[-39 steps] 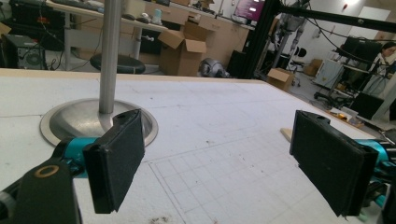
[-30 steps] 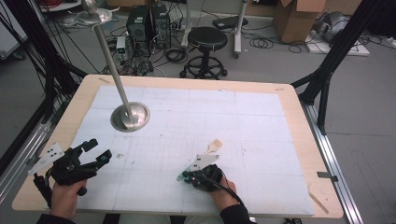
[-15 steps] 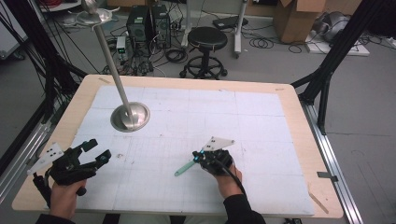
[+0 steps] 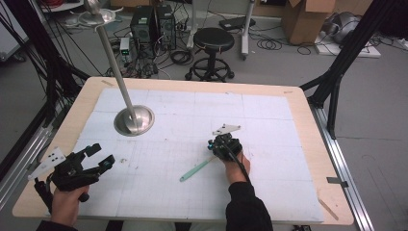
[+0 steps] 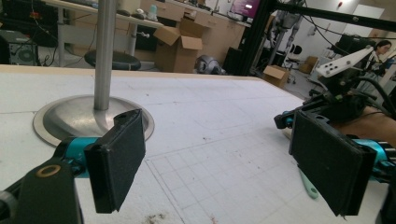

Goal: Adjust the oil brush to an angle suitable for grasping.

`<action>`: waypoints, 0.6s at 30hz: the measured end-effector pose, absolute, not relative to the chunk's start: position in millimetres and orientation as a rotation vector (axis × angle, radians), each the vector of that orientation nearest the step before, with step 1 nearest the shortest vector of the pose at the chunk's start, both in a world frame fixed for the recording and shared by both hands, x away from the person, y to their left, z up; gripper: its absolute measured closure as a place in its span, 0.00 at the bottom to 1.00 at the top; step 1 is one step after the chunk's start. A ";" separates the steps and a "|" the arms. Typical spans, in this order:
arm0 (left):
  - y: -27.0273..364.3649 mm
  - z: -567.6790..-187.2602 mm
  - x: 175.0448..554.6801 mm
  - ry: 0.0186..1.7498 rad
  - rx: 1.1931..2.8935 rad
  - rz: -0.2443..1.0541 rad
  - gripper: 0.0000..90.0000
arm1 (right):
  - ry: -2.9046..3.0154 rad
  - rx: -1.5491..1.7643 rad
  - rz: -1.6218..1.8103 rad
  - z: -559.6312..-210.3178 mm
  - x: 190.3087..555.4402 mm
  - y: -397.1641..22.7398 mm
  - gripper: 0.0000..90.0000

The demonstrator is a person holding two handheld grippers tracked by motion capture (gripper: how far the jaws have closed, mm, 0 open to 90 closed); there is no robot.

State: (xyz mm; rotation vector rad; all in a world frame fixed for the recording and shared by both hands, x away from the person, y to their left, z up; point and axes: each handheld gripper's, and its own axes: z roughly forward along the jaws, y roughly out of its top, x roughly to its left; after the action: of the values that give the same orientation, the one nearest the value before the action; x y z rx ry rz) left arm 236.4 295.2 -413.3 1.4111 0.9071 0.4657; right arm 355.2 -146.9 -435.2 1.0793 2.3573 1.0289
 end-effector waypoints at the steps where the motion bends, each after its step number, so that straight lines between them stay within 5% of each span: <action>1: 295.1 -413.3 236.5 0.908 1.412 0.465 0.21 | 2.359 1.096 1.019 -437.5 357.1 -148.6 0.99; 18: 297.0 -413.3 235.4 0.919 1.408 0.471 0.21 | 2.411 1.069 0.848 -435.8 324.7 -193.2 0.99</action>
State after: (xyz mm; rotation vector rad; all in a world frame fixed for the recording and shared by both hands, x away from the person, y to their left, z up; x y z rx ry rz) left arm 235.4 297.0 -413.3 1.4084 0.9195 0.4709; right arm 324.7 -193.2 -435.8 1.0693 2.4110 0.8483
